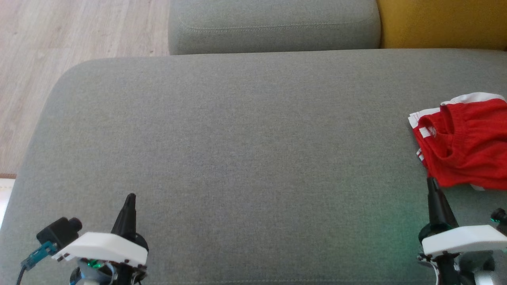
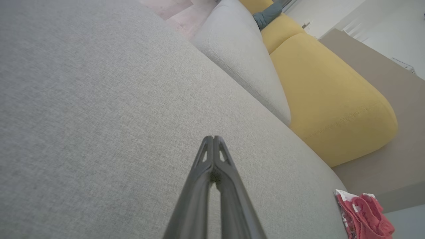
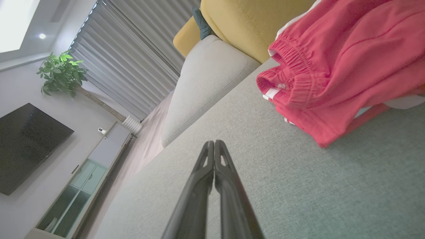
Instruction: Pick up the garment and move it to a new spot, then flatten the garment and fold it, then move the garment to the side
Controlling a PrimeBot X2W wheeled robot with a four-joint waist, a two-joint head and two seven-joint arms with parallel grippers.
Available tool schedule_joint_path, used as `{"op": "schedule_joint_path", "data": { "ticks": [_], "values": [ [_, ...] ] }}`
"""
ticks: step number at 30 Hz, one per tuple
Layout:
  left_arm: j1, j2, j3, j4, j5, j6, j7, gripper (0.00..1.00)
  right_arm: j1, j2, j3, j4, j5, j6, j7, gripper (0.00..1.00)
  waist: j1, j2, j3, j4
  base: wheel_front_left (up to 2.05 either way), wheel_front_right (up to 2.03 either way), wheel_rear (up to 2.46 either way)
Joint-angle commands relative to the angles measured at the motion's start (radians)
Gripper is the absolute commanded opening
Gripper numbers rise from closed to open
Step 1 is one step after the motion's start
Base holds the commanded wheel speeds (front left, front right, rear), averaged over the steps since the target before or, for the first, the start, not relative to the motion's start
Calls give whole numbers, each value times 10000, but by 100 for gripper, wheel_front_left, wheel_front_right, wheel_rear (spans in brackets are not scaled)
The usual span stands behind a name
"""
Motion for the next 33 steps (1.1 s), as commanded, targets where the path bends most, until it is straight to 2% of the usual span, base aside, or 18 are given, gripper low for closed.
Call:
{"op": "schedule_joint_path", "data": {
  "ticks": [1, 33],
  "values": [
    [-602, 61, 351, -274, -230, -89, 51, 0, -501, -107, 19, -257, 281, -4, 63, 0, 0, -1, -1, -5, 0, 0, 0],
    [-951, -401, 1431, -3, -3535, -806, 851, 0, -1079, -127, -86, 402, 4052, -7, 223, 0, 0, -1, -37, -192, 0, 0, 0]
  ]
}}
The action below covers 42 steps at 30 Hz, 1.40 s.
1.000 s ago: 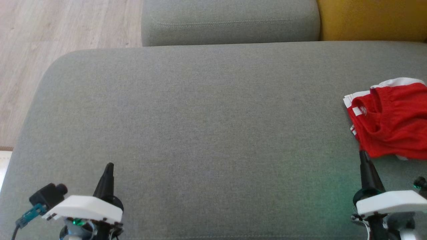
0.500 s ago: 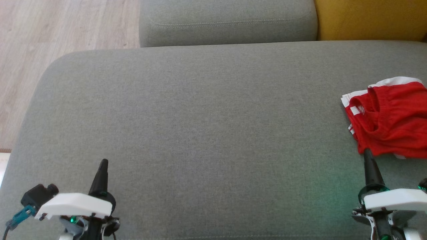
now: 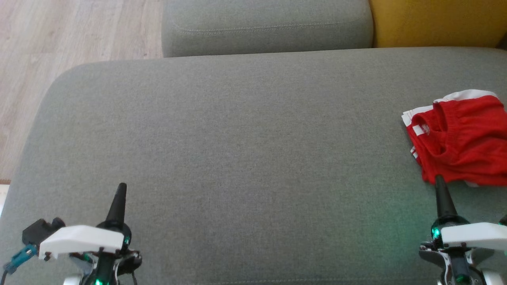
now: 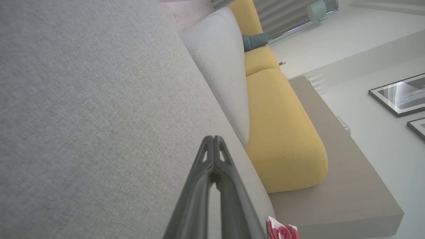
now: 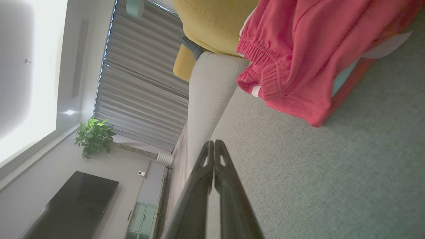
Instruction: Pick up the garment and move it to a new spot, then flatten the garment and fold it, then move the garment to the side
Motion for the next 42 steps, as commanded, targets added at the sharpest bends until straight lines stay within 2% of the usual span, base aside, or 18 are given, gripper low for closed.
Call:
{"op": "schedule_joint_path", "data": {
  "ticks": [1, 37, 42],
  "values": [
    [-564, 27, 439, -243, -250, -117, 59, 0, -638, -126, 114, -269, 304, -7, 54, 0, 0, 0, -1, -6, 0, 0, 0],
    [-968, -529, 1713, 71, -3977, -934, 1005, 0, -1299, -133, -27, 483, 4578, -9, 255, 0, 0, 0, -42, -219, 0, 0, 0],
    [-969, -536, 1723, 71, -3969, -934, 1012, 0, -1299, -129, -33, 483, 4574, -9, 259, 0, 0, 0, -42, -219, 0, 0, 0]
  ]
}}
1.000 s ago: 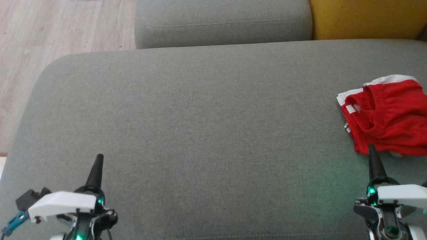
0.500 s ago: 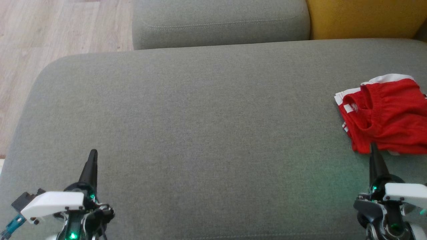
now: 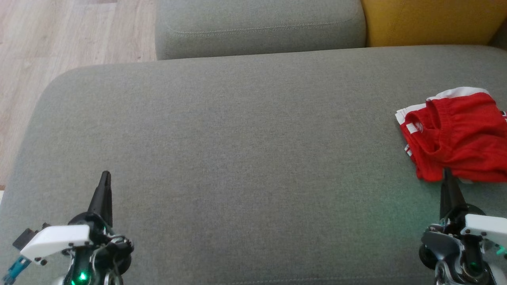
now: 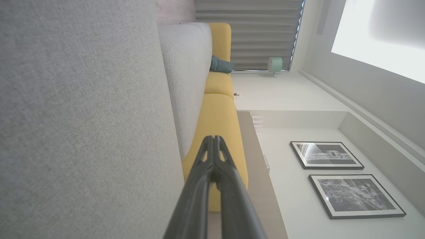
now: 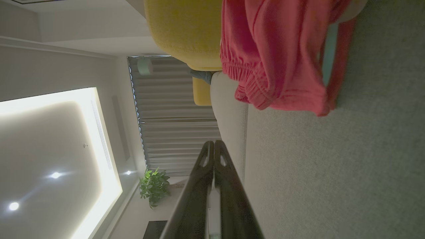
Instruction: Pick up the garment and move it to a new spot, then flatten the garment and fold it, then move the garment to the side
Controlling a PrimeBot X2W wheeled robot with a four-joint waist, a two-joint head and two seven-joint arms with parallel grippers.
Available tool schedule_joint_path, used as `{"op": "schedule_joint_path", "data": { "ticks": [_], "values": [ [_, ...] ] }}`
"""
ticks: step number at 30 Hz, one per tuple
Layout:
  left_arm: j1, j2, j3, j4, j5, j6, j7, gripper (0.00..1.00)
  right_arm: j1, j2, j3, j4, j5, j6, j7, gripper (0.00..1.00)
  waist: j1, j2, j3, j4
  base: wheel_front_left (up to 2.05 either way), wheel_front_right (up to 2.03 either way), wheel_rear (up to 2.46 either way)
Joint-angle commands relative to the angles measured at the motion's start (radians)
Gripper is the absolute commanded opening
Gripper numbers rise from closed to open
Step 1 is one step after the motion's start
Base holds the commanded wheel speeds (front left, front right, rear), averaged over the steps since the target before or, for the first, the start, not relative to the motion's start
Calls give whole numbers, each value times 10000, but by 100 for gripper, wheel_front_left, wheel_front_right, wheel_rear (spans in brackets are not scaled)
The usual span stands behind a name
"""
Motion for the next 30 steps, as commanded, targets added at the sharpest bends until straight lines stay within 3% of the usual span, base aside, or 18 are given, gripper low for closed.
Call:
{"op": "schedule_joint_path", "data": {
  "ticks": [1, 30],
  "values": [
    [-541, 61, 427, -261, -5, -71, 46, 0, -540, -125, 209, -309, 53, -7, 84, 0, 0, 0, 0, 1, 0, 0, 0],
    [-546, 19, 487, -259, 44, -71, 94, 0, -543, -103, 177, -307, 26, -7, 109, 0, 0, 0, 0, 1, 0, 0, 0]
  ]
}}
